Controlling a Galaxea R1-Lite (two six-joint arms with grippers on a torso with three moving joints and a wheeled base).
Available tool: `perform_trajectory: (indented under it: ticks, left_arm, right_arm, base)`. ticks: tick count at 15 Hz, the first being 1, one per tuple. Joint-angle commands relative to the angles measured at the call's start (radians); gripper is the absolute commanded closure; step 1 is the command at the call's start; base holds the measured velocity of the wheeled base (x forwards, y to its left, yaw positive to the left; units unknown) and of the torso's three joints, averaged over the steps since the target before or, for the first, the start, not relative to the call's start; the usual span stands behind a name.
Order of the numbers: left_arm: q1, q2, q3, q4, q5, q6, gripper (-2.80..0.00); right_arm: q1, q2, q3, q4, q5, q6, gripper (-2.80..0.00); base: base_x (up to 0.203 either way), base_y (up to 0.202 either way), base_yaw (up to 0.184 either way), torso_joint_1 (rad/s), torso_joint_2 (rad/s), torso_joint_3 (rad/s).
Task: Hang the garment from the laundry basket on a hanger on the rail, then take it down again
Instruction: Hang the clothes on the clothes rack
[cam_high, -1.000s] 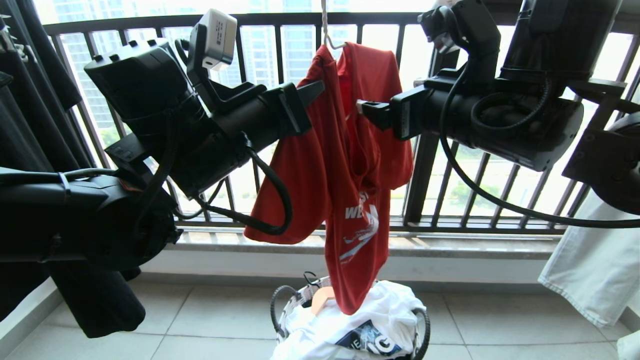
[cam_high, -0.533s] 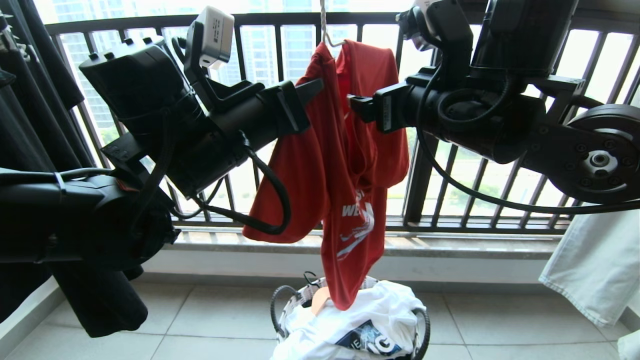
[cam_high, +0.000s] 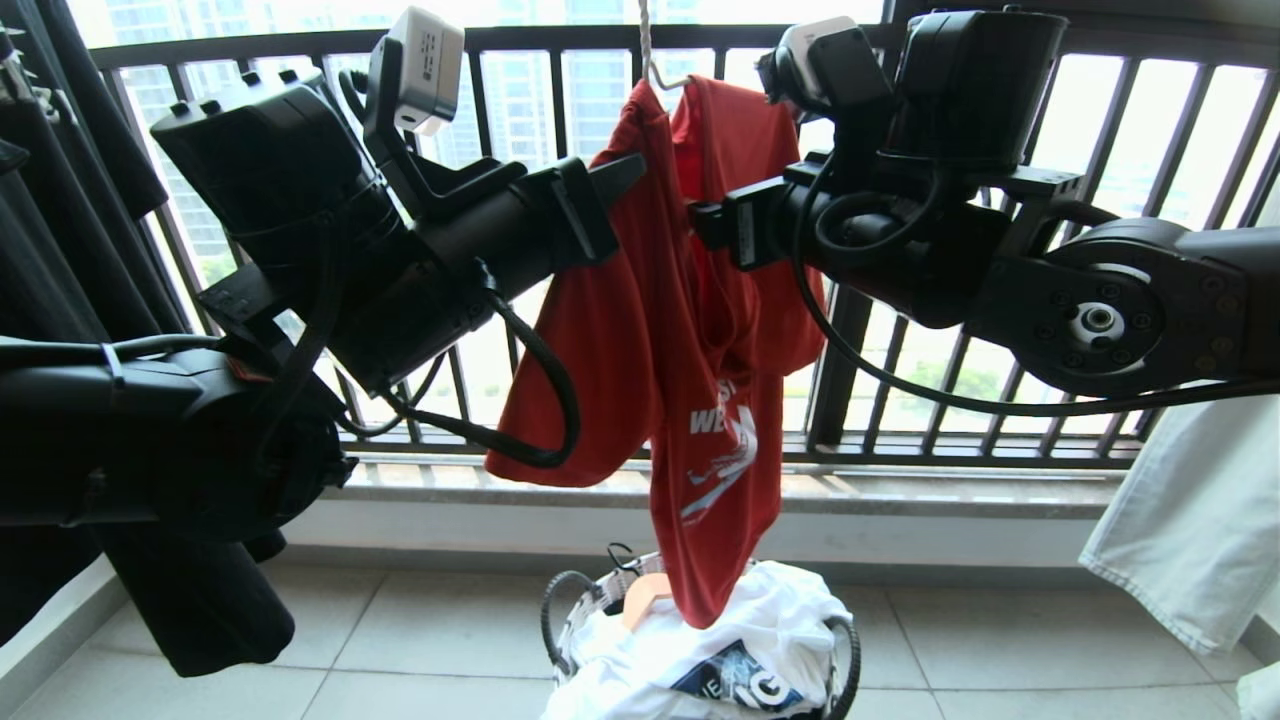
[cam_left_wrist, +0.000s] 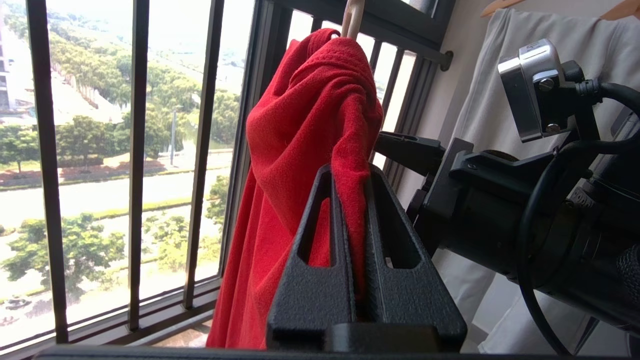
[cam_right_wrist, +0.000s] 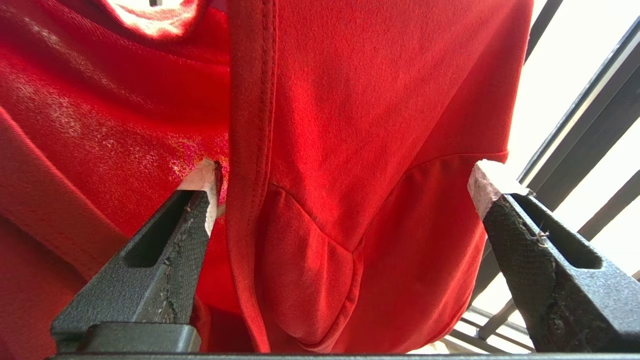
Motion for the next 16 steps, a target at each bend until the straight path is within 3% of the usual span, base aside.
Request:
perform_trajectory:
  ticks: [1,2,3,9,13,16]
  left_arm:
    - [0.000,-0.001,0.001,-0.005,-0.001,-0.002,0.00]
    - [0.000,-0.002,0.001,-0.005,-0.001,-0.002,0.00]
    - [0.000,-0.002,0.001,-0.005,-0.001,-0.002,0.00]
    - [0.001,-0.006,0.001,-0.006,0.000,-0.002,0.00]
    - [0.004,0.007,-0.007,-0.008,0.004,0.001,0.00]
    - [0.005,0.036,-0.034,-0.012,0.059,0.018,0.00]
  right_arm:
    - [-0.004,0.012,0.000,-0.003,-0.005,-0.002,-2.80]
    - [-0.006,0.012,-0.002,-0.003,-0.004,-0.002,-2.80]
    - [-0.014,0.013,-0.005,-0.003,-0.004,-0.002,0.00]
    - [-0.026,0.005,0.005,-0.003,-0.005,0.000,0.00]
    - [-0.025,-0.061,0.079,-0.003,-0.008,0.001,0.00]
    - [-0.028,-0.103,0.101,-0.003,-0.008,0.000,0.00]
  base:
    - [0.000,0.000,0.000,0.000,0.00,0.000]
    - [0.000,0.000,0.000,0.000,0.00,0.000]
    - [0.000,0.000,0.000,0.000,0.00,0.000]
    - [0.000,0.000,0.000,0.000,0.00,0.000]
    - [0.000,0.000,0.000,0.000,0.00,0.000]
    - [0.000,0.000,0.000,0.000,0.00,0.000]
